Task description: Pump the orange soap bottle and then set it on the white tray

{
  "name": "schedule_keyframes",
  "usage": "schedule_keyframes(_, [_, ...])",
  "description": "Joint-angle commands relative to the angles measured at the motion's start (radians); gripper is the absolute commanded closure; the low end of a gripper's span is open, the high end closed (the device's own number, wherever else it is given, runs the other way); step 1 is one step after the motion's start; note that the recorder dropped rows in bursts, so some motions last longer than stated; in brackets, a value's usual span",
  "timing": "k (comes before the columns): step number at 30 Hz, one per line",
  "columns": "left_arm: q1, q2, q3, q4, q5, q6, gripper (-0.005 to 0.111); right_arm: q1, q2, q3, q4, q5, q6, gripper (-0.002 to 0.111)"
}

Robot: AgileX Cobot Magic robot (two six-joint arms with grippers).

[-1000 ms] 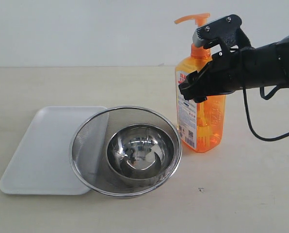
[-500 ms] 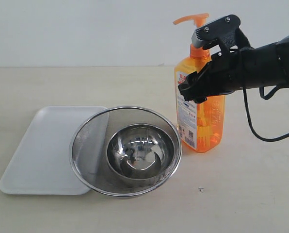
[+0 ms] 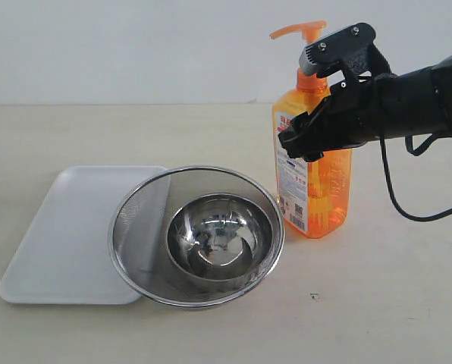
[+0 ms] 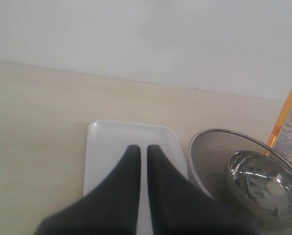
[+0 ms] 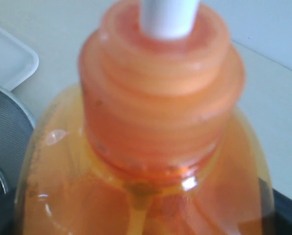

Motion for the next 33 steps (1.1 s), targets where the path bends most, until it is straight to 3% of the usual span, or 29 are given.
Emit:
schedule_keyframes(1, [0.002,0.0,0.004,0.007,-0.002,-0.011,0.102,0.0,-0.013,-0.015,-0.007,-0.016,-0.025,0.108])
schedule_keyframes(33, [0.002,0.0,0.004,0.007,-0.019,-0.011,0.102,0.0,-0.083,-0.024,-0.022,-0.042,-0.048,0.108])
